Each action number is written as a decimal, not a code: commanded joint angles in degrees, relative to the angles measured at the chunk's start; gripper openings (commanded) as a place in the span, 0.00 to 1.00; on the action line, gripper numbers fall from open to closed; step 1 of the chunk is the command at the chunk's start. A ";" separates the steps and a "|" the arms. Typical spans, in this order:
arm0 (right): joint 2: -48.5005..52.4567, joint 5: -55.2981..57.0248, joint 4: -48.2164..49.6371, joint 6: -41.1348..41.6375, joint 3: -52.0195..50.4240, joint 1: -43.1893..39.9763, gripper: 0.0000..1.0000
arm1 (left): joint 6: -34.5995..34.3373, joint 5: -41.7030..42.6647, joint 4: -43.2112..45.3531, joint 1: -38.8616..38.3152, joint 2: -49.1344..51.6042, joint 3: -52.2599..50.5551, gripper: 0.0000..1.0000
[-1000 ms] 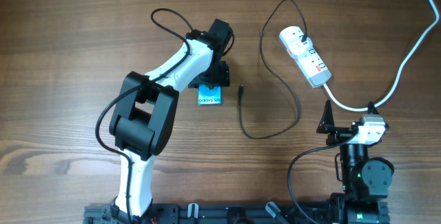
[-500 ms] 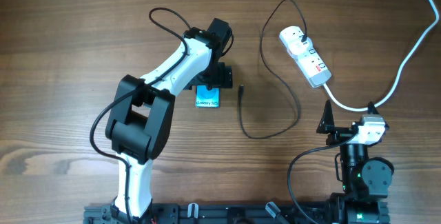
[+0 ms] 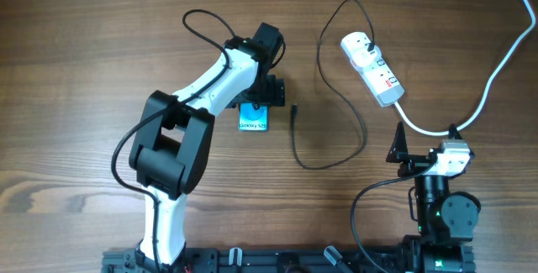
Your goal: Plug charger to phone and switch on socket
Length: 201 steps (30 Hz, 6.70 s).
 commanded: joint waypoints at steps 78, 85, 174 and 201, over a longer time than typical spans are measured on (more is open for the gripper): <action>97.77 32.02 -63.54 38.45 112.65 53.92 0.99 | -32.54 87.71 2.34 19.82 -11.04 8.50 0.58; 99.80 17.22 -63.17 34.36 112.45 47.32 0.76 | -32.35 87.73 2.34 19.82 -11.04 8.50 0.57; 97.61 21.73 -58.71 87.12 112.45 47.50 0.99 | -39.80 81.37 6.88 20.48 -11.04 8.50 0.04; 104.76 -2.08 -47.36 33.79 73.94 40.92 0.46 | -17.97 23.61 -4.63 24.06 -11.78 8.48 0.04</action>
